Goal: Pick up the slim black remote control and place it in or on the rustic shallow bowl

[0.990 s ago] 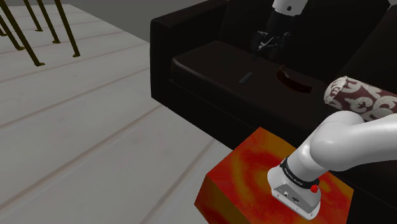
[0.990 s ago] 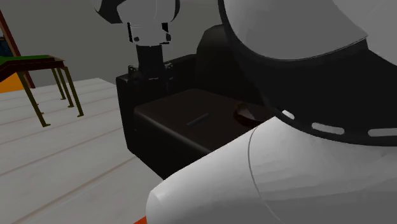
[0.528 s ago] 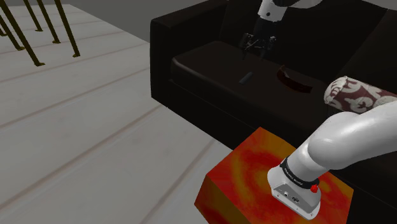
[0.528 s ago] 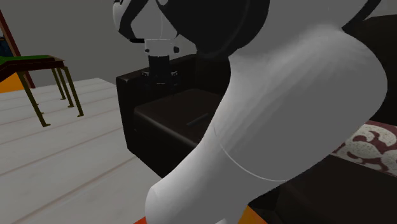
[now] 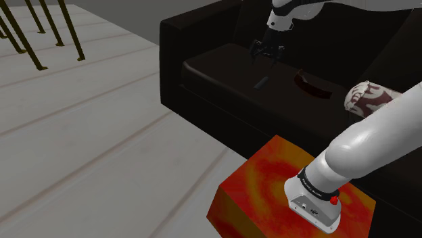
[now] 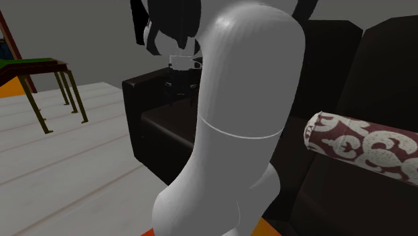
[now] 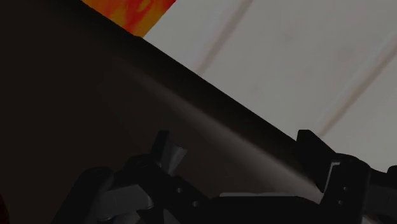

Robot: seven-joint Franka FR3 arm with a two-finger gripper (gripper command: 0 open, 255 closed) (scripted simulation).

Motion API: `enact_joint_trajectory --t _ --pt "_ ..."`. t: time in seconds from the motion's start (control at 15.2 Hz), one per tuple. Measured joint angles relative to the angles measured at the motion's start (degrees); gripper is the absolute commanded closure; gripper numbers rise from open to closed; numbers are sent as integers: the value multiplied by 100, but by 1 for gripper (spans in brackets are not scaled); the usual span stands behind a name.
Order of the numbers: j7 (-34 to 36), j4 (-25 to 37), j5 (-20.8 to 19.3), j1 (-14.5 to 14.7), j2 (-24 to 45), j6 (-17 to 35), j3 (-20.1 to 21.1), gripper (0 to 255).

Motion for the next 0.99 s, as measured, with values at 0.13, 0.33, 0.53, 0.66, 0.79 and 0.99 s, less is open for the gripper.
enact_joint_trajectory --t 0.13,0.33,0.53,0.66,0.79,0.99 --pt "102 202 138 -94 360 83 -121 0" --pt "221 554 398 -243 985 226 -297 0" --pt "312 931 675 -430 1550 272 -467 0" --pt "410 1122 855 -546 1861 294 -554 0" --pt "481 1419 1065 -690 2255 286 -635 0" --pt "564 1837 1395 -949 2866 300 -738 0"
